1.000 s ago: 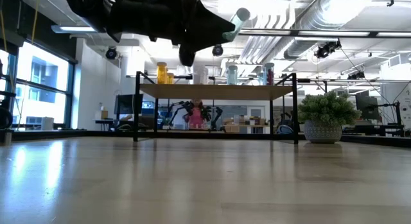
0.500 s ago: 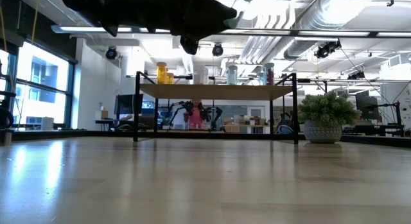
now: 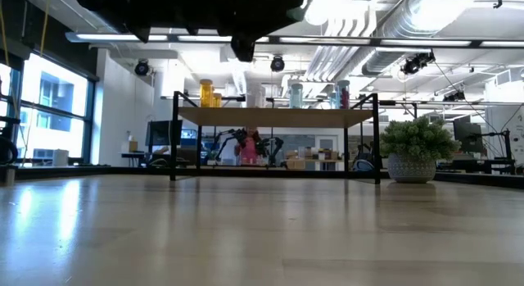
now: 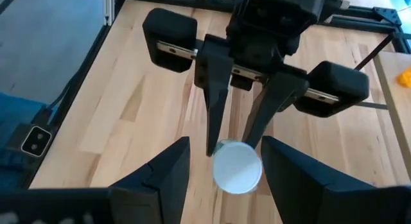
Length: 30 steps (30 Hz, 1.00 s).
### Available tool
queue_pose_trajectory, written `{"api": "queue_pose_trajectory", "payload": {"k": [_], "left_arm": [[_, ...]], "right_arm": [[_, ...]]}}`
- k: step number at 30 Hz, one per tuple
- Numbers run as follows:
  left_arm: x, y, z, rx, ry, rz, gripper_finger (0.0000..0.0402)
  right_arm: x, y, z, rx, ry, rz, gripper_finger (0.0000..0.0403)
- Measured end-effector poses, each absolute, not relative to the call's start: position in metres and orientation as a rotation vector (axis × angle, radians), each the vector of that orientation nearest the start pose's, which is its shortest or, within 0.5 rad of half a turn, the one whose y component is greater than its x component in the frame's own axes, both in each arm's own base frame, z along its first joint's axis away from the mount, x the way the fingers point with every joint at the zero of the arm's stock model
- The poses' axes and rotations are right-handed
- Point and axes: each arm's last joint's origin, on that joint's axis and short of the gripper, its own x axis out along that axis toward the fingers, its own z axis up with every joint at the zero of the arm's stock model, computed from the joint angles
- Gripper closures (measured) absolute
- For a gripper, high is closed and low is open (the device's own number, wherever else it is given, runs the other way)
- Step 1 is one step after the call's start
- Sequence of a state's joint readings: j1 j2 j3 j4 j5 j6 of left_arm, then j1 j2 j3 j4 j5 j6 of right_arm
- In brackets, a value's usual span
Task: Pick and place medicine bottles onto shelf by color
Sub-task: Put the green pill bottle on the shelf and aligned with the other green pill bottles
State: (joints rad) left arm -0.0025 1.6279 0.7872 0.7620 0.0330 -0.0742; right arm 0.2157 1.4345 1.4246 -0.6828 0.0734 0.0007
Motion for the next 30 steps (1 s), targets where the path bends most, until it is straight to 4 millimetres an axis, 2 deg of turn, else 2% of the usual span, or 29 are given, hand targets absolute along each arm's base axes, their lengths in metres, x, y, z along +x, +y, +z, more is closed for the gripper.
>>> {"api": "queue_pose_trajectory", "payload": {"k": [15, 25, 30], "left_arm": [[0.3398, -0.0028, 0.2227, -0.041, 0.019, -0.021, 0.0314], [0.3399, -0.0026, 0.2219, -0.040, 0.026, -0.007, 0.0314], [0.3398, -0.0024, 0.2214, -0.039, 0.030, 0.001, 0.0314]], "right_arm": [[0.2978, 0.0611, 0.3611, -0.112, 0.683, 0.089, 0.0224], [0.3011, 0.0608, 0.3559, -0.079, 0.713, 0.109, 0.0278], [0.3024, 0.0609, 0.3546, -0.083, 0.717, 0.101, 0.0293]]}}
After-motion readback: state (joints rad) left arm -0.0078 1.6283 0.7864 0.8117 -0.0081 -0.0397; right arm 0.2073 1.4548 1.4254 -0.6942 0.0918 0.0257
